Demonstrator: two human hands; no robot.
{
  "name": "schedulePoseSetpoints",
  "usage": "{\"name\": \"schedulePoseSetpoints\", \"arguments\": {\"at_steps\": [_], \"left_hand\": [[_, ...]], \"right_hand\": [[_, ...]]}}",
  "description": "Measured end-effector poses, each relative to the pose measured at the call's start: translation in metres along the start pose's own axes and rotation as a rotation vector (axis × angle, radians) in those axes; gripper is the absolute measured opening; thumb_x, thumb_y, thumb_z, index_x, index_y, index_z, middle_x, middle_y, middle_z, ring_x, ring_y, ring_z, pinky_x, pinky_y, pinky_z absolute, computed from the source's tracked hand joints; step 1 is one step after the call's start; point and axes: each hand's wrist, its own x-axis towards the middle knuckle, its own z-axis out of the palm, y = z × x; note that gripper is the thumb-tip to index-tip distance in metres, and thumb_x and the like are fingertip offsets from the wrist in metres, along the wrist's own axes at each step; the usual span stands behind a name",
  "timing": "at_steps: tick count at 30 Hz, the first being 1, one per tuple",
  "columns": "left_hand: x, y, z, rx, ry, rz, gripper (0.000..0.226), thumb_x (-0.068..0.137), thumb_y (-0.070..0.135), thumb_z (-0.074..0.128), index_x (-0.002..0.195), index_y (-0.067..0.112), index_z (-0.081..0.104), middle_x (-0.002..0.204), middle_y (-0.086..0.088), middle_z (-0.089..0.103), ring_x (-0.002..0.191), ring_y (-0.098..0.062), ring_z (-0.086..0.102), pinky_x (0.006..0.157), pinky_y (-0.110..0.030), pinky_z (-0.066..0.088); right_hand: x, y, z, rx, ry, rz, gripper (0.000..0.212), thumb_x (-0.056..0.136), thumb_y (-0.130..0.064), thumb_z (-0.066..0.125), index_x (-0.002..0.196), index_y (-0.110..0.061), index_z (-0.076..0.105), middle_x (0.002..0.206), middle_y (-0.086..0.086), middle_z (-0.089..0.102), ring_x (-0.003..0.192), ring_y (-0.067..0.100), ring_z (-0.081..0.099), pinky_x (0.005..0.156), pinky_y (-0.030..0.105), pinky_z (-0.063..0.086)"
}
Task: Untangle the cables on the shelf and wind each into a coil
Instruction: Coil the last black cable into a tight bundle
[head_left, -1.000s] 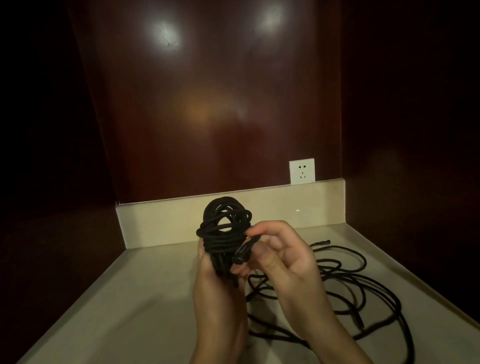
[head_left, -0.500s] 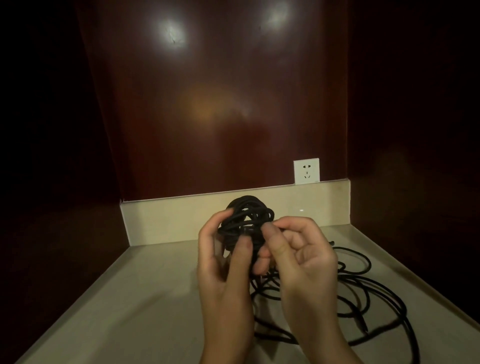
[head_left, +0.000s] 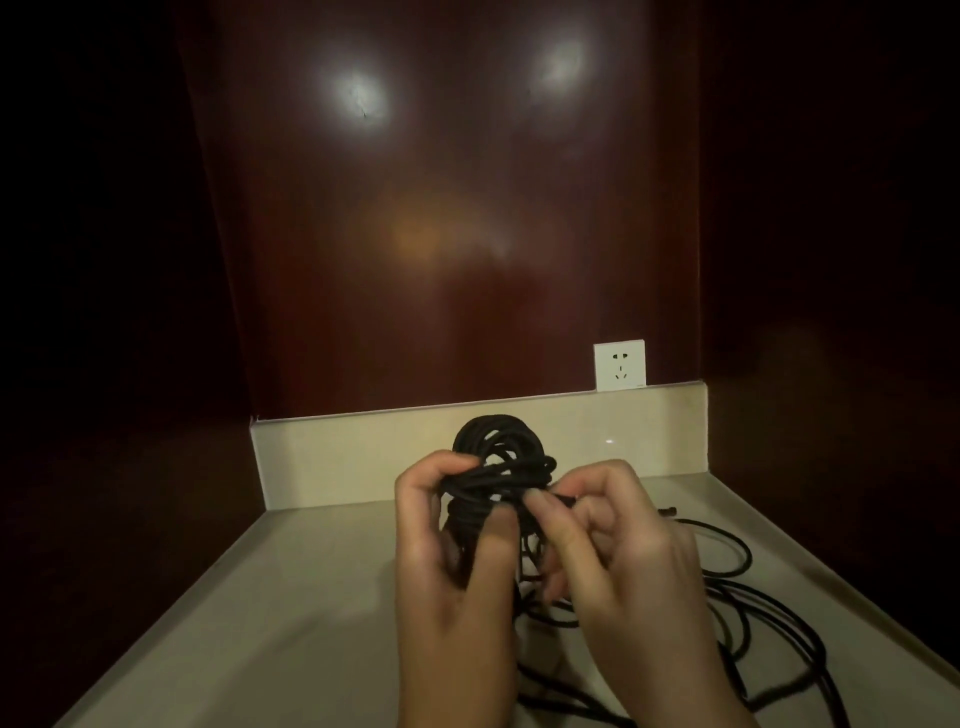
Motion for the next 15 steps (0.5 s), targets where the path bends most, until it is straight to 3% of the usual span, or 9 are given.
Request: {"name": "schedulePoseSetpoints", "arguments": {"at_steps": [3,5,9,12,15], "left_hand": [[-0.004,0.003,0.004,0.122,-0.006,0.091,0.031,0.079,0.011,0.058,0.097,0.037,0.058,0.088,0.015,0.072,0.065,-0.003,0.063,0.06,-0.015,0.049],[-0.004,0.006,0.005,0.161,0.011,0.112,0.03,0.079,0.012,0.058,0.095,0.038,0.058,0.09,0.017,0.071,0.064,-0.001,0.063,0.059,-0.015,0.049],[-0.001,0.009,0.004,0.144,0.019,0.121,0.032,0.078,0.008,0.056,0.091,0.037,0.059,0.092,0.015,0.074,0.068,-0.002,0.067,0.061,-0.019,0.052],[0.001,0.009,0.0,0.127,0.011,0.129,0.029,0.076,0.011,0.062,0.089,0.037,0.063,0.103,0.002,0.073,0.075,-0.01,0.07,0.065,-0.024,0.054],[0.005,0.013,-0.003,0.066,-0.019,0.103,0.031,0.073,0.007,0.059,0.082,0.035,0.065,0.083,0.004,0.074,0.063,-0.005,0.066,0.057,-0.016,0.05]], "right_hand": [[0.002,0.005,-0.001,-0.283,-0.006,-0.101,0.04,0.1,-0.062,0.026,0.087,-0.029,0.044,0.047,-0.006,0.049,0.038,0.011,0.048,0.042,0.035,0.043],[0.004,0.004,-0.001,-0.348,0.0,-0.132,0.043,0.102,-0.061,0.02,0.086,-0.028,0.042,0.044,-0.006,0.045,0.035,0.012,0.043,0.037,0.033,0.04],[0.003,-0.002,0.003,-0.38,0.017,-0.198,0.04,0.104,-0.055,0.02,0.085,-0.027,0.042,0.043,-0.008,0.043,0.033,0.012,0.041,0.033,0.03,0.036],[0.001,-0.004,0.006,-0.362,0.021,-0.145,0.033,0.102,-0.055,0.028,0.083,-0.03,0.041,0.043,-0.007,0.046,0.036,0.011,0.045,0.036,0.026,0.035],[0.005,-0.012,0.003,-0.33,-0.114,-0.006,0.038,0.087,-0.064,0.032,0.077,-0.028,0.042,0.05,-0.006,0.055,0.049,0.011,0.054,0.049,0.025,0.039]]}}
